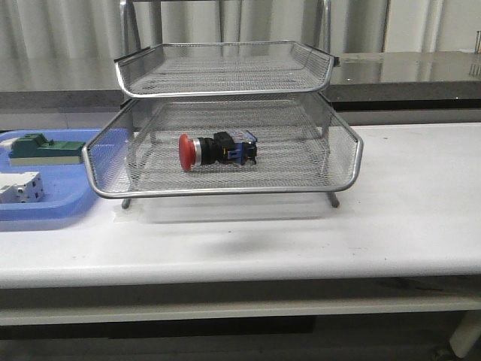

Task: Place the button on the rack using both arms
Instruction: 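Open the left gripper and withdraw it upward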

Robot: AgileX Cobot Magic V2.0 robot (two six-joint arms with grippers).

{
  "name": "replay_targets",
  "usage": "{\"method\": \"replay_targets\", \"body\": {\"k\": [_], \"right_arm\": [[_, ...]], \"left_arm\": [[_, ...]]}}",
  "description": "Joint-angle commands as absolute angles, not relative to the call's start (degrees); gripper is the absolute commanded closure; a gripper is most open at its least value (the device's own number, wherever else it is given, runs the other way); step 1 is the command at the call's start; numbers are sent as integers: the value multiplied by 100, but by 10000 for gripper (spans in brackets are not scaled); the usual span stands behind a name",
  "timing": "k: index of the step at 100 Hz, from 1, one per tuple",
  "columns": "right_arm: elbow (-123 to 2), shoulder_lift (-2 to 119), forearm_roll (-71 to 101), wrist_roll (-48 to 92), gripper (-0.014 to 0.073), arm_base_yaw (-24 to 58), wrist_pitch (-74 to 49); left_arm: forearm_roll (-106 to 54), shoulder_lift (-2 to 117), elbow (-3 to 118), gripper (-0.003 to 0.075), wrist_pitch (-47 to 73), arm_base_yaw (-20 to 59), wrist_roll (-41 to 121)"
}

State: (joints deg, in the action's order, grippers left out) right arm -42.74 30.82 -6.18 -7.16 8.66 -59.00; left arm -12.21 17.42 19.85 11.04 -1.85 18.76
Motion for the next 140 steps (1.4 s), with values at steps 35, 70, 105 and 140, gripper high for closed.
{"method": "replay_targets", "body": {"k": [35,70,105,140], "right_arm": [[-4456,3118,-711,-717,662,856,-5589],[-4456,3118,-711,-717,662,856,-5589],[-4456,3118,-711,-717,662,856,-5530],[-4456,3409,196,-501,659,856,-4689]], "left_arm": [[-1493,1790,1572,377,-603,-176,1821],[-1493,1790,1572,716,-482,-176,1821],[-1493,1790,1572,716,-482,-176,1821],[-1493,1790,1572,716,-482,-176,1821]]}}
